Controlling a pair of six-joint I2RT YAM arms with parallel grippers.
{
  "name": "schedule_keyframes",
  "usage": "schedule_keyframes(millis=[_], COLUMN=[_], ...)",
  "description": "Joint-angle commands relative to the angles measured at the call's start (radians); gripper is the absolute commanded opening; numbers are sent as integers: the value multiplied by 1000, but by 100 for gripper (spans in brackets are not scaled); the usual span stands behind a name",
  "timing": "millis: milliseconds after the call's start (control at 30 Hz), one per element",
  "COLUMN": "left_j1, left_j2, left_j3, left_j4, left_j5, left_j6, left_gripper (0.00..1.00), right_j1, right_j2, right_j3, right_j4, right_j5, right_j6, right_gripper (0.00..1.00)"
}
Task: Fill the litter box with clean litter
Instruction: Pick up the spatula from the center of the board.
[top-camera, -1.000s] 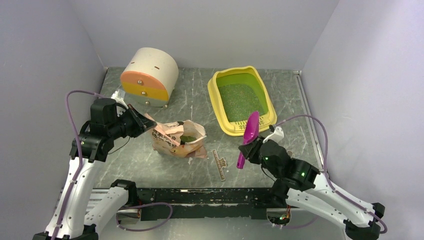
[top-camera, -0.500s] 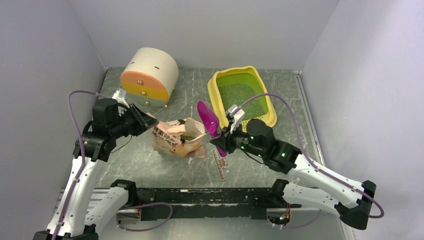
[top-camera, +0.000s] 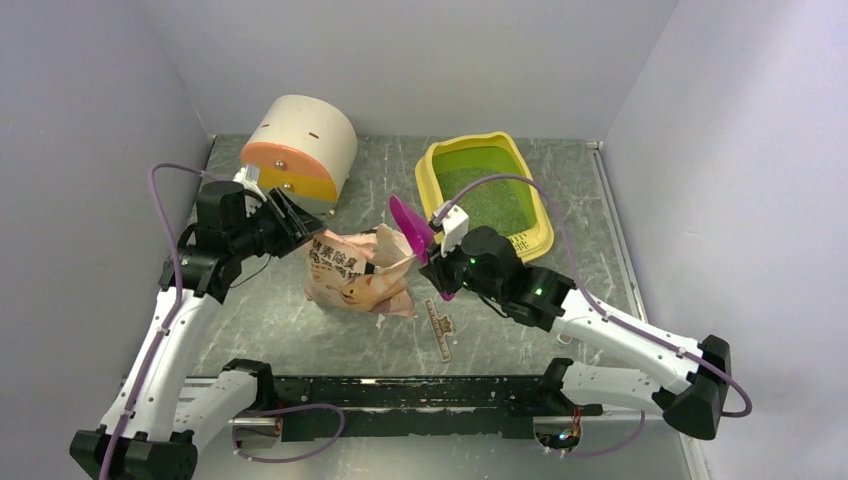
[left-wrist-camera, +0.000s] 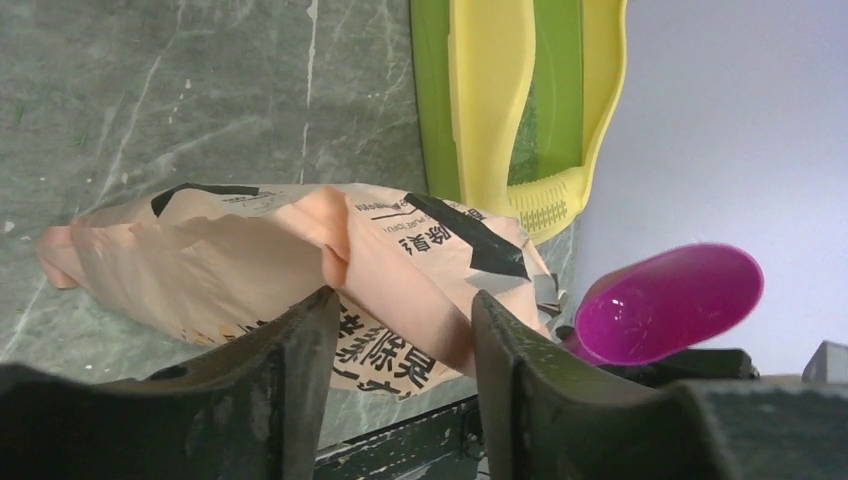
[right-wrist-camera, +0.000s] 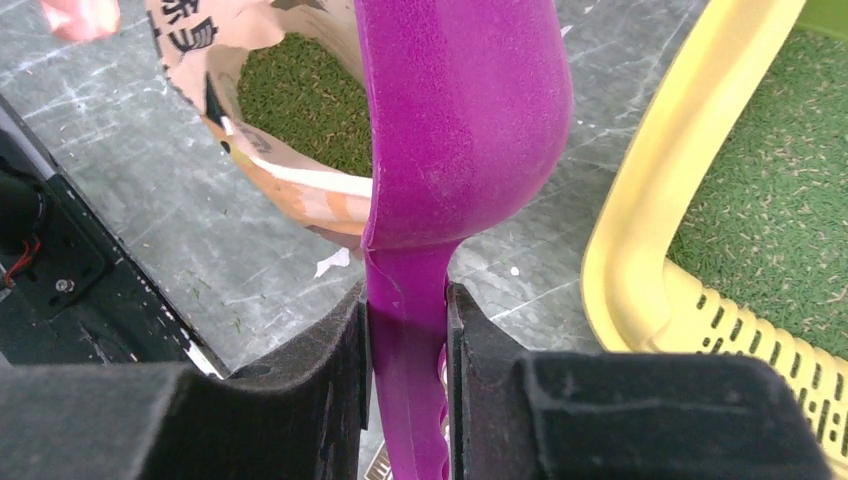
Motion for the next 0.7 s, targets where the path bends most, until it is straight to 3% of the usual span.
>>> schedule_keyframes(millis=[0,233,433,533,667], left_j1=[-3,-3,-3,-4,-3], left_j2=[30,7,-50,-80,-89], left_j3=[64,98,74,55,39], left_j4=[42,29,70,120,213], left_j5=[-2,-21,13,66,236], left_j6=[20,84,168,237,386], left_gripper=[61,74,76,77,77], right_j1=[-2,-4,-14,-36,-60], right_j2=[-65,-92,-104,-85,-30], right_j3=[-2,15,27,50,96], right_j4=[27,-23,-43,-73,-150], right_j5=[34,-22,-80,-218,-472], right_j6=[-23,-60,-72,-109,-189], right_gripper=[0,0,0,0,0])
